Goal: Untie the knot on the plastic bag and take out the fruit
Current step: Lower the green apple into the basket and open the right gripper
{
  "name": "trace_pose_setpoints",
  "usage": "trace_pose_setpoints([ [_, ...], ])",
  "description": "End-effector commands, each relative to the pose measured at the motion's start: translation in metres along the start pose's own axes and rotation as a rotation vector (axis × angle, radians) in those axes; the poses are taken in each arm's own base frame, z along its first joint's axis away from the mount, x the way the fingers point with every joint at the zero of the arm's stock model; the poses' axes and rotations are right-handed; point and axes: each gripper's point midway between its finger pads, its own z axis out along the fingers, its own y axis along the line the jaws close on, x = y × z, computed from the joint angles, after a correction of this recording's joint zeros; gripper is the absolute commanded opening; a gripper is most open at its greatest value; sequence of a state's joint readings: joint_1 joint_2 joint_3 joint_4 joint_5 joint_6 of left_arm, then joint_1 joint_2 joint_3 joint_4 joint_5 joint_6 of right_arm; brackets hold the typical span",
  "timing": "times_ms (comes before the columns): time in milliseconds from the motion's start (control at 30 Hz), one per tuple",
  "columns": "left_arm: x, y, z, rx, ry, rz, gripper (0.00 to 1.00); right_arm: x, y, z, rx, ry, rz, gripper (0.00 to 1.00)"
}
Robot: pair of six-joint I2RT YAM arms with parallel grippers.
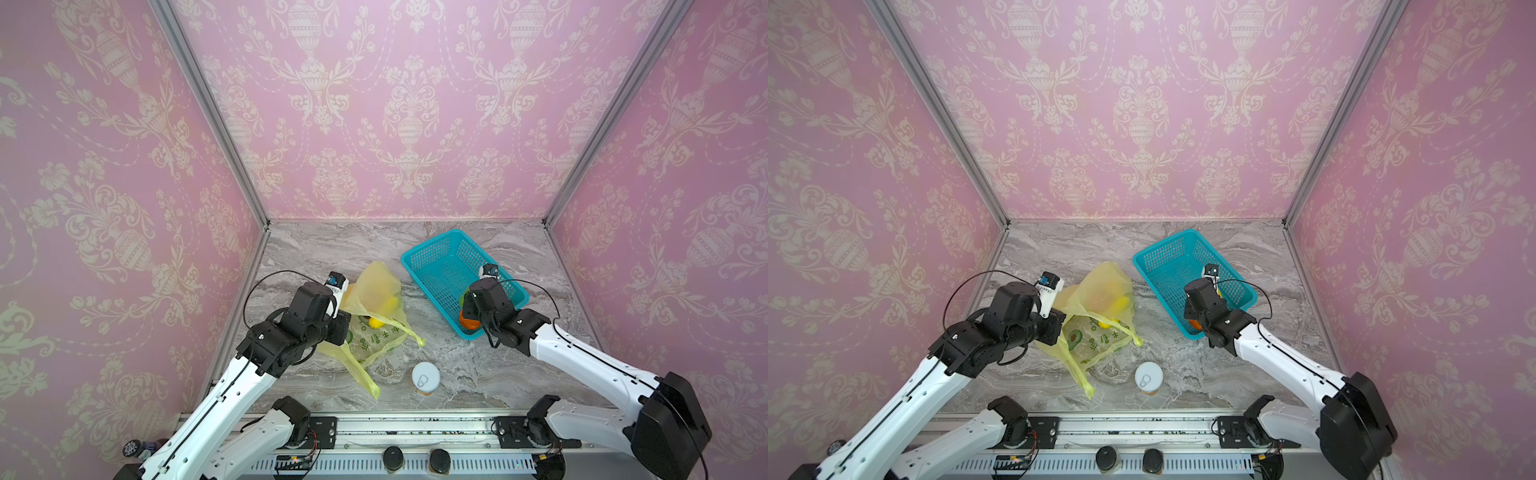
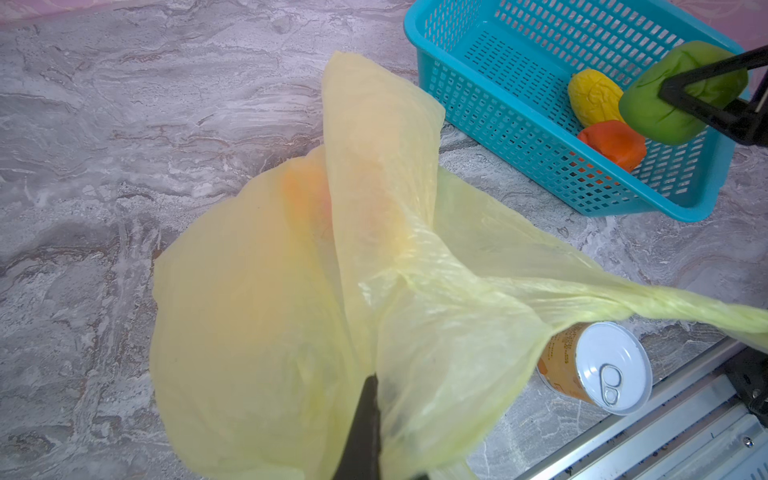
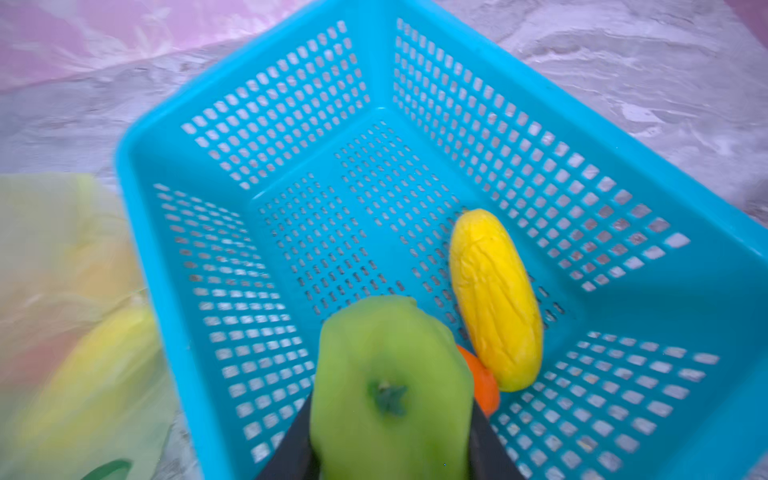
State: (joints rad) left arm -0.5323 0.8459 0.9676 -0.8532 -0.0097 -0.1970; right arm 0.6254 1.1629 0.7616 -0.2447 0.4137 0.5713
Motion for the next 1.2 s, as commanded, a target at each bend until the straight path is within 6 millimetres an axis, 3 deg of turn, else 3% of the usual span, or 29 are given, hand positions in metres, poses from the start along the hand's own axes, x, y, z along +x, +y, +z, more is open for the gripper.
trace_pose_setpoints([
  [0, 0.003, 0.004, 0.000, -0.012, 0.004, -0.010, 0.00, 0.000, 0.031, -0.005, -0.120, -0.027, -0.045, 0.15],
  [133, 0.002, 0.004, -0.001, -0.011, -0.002, -0.011, 0.00, 0.014, 0.047, 0.011, -0.150, 0.046, -0.042, 0.13],
  [333, 0.004, 0.003, 0.001, -0.010, 0.008, -0.010, 0.00, 0.034, 0.036, 0.039, -0.025, 0.130, -0.023, 0.11],
  [533, 0.002, 0.004, -0.003, -0.009, -0.010, -0.012, 0.00, 0.050, 0.027, 0.051, 0.013, 0.197, 0.004, 0.12],
  [733, 0.003, 0.004, 0.000, -0.012, 0.003, -0.010, 0.00, 0.055, 0.023, 0.058, 0.017, 0.228, 0.031, 0.23],
  [900, 0.002, 0.004, -0.002, -0.013, -0.009, -0.012, 0.00, 0.067, 0.017, 0.070, 0.050, 0.275, 0.036, 0.25],
  [1167, 0.003, 0.004, 0.000, -0.013, 0.001, -0.011, 0.00, 0.060, 0.016, 0.064, 0.029, 0.236, 0.043, 0.50],
])
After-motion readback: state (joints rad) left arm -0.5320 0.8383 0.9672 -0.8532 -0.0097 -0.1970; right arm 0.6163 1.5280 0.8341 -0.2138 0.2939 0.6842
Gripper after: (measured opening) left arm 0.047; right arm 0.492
